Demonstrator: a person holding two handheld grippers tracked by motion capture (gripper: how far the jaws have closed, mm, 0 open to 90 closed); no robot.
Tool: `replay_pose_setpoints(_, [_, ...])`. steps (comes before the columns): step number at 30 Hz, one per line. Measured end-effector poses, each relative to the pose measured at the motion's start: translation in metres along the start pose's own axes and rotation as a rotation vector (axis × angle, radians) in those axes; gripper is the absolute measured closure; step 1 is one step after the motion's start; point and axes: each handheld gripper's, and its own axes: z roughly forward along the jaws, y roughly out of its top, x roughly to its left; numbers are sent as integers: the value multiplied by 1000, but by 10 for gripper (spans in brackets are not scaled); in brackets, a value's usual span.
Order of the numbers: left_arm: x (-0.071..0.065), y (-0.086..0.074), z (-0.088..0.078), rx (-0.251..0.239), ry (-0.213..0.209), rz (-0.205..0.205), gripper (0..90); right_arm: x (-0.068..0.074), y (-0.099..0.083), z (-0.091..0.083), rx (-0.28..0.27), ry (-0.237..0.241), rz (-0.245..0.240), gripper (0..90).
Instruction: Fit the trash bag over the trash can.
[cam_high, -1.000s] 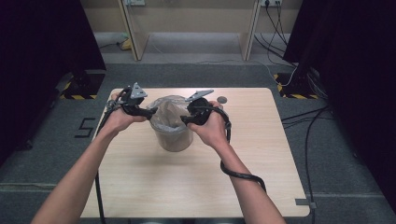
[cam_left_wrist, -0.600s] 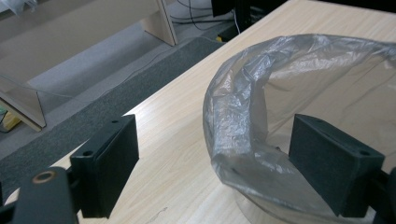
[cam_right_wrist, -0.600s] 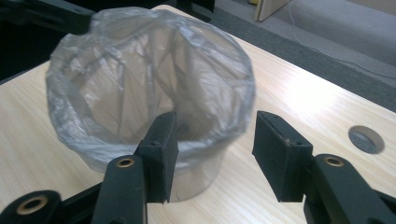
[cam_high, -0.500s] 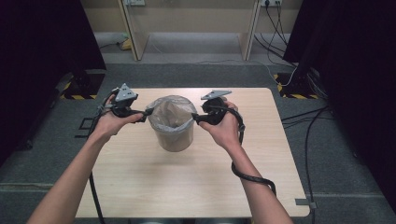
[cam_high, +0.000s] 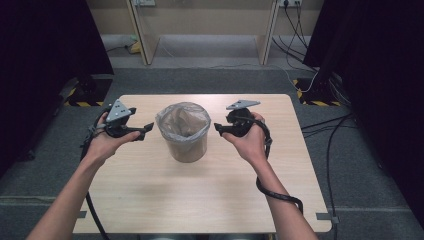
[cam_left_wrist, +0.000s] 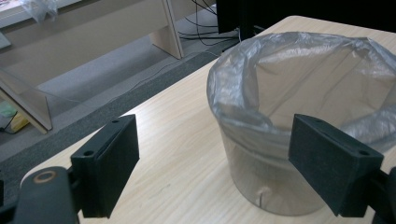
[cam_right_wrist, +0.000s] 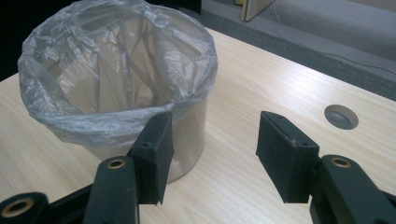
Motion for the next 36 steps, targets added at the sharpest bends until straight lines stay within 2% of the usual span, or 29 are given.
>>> replay_pose_setpoints(1, [-1, -3, -3, 7, -2, -16, 155, -1, -1, -1, -2, -2, 3, 458])
replay_pose_setpoints(2, [0, -5, -5, 1, 1, -1, 155, -2, -2, -2, -3, -3, 10, 457])
replay_pose_setpoints(4, [-1, -11, -9, 2, -2, -25, 155, -4, -5, -4, -5, -7, 10, 455])
replay_pose_setpoints(6, [0, -16, -13, -2, 17, -3, 157, -6, -8, -6, -6, -11, 18, 455])
replay_pose_setpoints(9, [-2, -24, -19, 4, 15, -19, 156, -9, -12, -8, -7, -17, 25, 453])
replay_pose_setpoints(13, [-2, -33, -25, 3, 34, -20, 158, -12, -18, -10, -8, -24, 36, 450])
replay_pose_setpoints(26, [0, -66, -45, -6, 73, -57, 159, -23, -40, -16, -15, -47, 73, 440])
replay_pose_setpoints(31, [-1, -79, -52, -13, 94, -71, 159, -29, -52, -19, -17, -61, 92, 435])
replay_pose_setpoints(36, [-7, -92, -56, -14, 97, -88, 159, -33, -62, -26, -23, -76, 103, 431])
